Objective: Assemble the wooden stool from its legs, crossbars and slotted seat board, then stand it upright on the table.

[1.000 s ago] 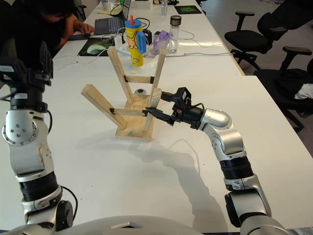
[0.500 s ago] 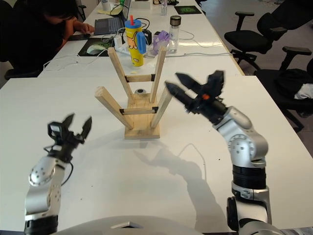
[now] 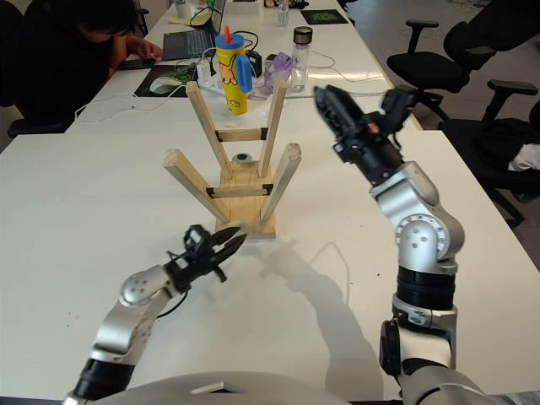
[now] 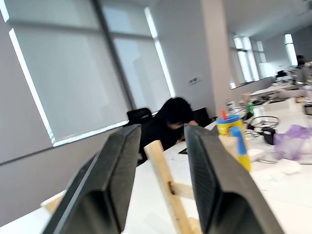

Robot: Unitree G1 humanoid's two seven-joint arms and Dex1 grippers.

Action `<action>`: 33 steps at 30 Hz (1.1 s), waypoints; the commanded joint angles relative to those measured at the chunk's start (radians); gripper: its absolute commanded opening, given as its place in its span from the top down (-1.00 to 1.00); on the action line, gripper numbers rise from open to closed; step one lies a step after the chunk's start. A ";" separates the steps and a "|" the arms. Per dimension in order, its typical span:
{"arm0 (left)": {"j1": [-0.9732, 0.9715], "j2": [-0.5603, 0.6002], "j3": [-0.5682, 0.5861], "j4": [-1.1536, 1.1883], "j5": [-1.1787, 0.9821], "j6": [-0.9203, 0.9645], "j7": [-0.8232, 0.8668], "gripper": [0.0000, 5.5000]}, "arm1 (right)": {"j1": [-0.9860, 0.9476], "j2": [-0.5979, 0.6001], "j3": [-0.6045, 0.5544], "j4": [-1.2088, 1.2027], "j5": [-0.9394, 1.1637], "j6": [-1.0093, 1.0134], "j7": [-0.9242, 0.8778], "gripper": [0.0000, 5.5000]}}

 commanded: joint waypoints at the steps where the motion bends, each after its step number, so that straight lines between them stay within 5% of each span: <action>1: -0.025 0.033 -0.071 0.112 0.139 0.031 0.069 0.58 | -0.123 0.032 0.001 -0.021 0.014 -0.012 -0.006 0.39; 8: -0.036 0.024 -0.039 0.193 0.156 0.022 0.128 0.58 | -0.295 0.085 -0.079 -0.040 0.185 0.016 -0.114 0.39; 10: -0.040 0.016 -0.031 0.185 0.137 0.018 0.123 0.58 | -0.216 0.115 0.009 -0.009 0.102 0.021 -0.114 0.39; 13: -0.039 0.006 -0.036 0.173 0.132 0.025 0.123 0.58 | 0.036 0.114 0.349 0.277 -0.216 0.113 -0.187 0.39; 16: -0.057 -0.003 -0.046 0.187 0.130 0.030 0.112 0.58 | 0.200 0.101 0.425 0.373 -0.311 0.115 -0.177 0.39; 25: 0.000 -0.002 -0.021 0.138 0.110 -0.015 0.124 0.58 | -0.103 0.134 0.056 0.043 -0.043 -0.076 -0.098 0.39; 30: 0.148 0.040 0.051 -0.070 0.038 -0.201 0.099 0.58 | -0.041 0.140 -0.087 -0.057 0.021 -0.055 -0.254 0.39; 33: 0.280 0.046 0.138 -0.191 0.031 -0.294 0.152 0.73 | 0.091 0.134 -0.070 -0.063 -0.125 -0.038 -0.376 0.39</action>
